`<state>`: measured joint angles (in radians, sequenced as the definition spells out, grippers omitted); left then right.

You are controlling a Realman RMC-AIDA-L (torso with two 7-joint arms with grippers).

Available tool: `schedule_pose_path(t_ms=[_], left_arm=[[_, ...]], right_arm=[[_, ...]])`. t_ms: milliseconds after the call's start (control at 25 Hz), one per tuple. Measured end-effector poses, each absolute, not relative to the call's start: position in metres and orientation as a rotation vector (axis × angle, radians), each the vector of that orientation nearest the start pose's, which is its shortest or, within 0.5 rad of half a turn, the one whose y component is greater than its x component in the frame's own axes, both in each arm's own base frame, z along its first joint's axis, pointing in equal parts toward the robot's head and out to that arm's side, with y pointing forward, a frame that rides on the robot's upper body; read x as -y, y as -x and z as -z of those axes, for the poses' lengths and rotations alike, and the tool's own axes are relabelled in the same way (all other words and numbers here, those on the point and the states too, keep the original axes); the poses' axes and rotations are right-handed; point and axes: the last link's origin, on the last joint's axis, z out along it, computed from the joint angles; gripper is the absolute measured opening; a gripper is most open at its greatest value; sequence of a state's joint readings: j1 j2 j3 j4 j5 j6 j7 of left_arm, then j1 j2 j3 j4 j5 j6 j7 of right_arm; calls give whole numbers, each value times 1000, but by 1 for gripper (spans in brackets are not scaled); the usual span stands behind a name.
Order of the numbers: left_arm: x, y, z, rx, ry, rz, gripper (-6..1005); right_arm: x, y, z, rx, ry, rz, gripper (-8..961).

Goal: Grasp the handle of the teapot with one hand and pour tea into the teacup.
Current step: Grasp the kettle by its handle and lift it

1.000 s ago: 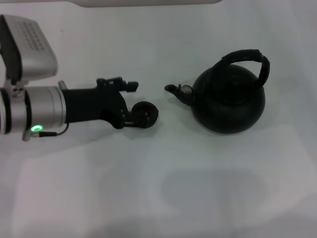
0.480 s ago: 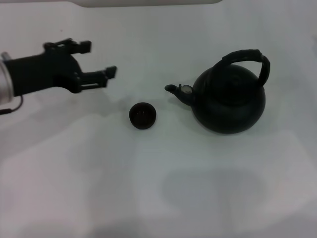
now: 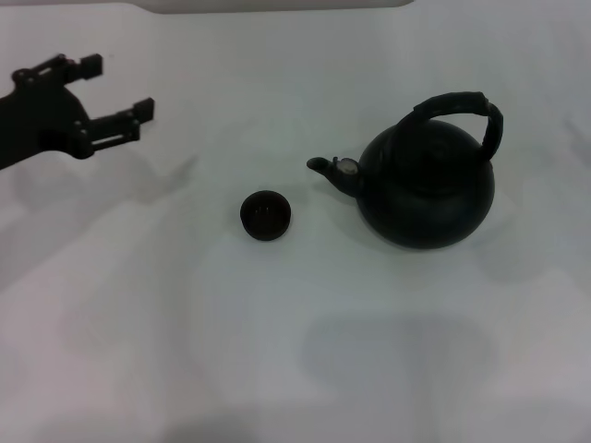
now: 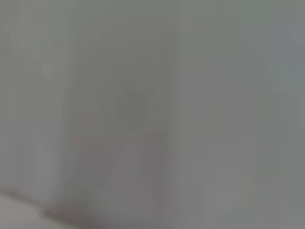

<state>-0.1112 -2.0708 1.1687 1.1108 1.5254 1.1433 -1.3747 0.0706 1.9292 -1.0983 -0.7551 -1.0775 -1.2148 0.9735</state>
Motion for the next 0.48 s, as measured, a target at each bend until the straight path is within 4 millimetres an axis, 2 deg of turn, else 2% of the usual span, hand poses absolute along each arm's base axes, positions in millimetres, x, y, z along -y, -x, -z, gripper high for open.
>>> schedule_pose_path(t_ms=[280, 480], left_arm=[[-297, 290, -45, 366, 2289, 695, 874], [-291, 299, -47, 374, 2236, 746, 874]], right_arm=[[-281, -352, -93, -679, 2260, -640, 585], [-284, -346, -92, -742, 2295, -675, 584]])
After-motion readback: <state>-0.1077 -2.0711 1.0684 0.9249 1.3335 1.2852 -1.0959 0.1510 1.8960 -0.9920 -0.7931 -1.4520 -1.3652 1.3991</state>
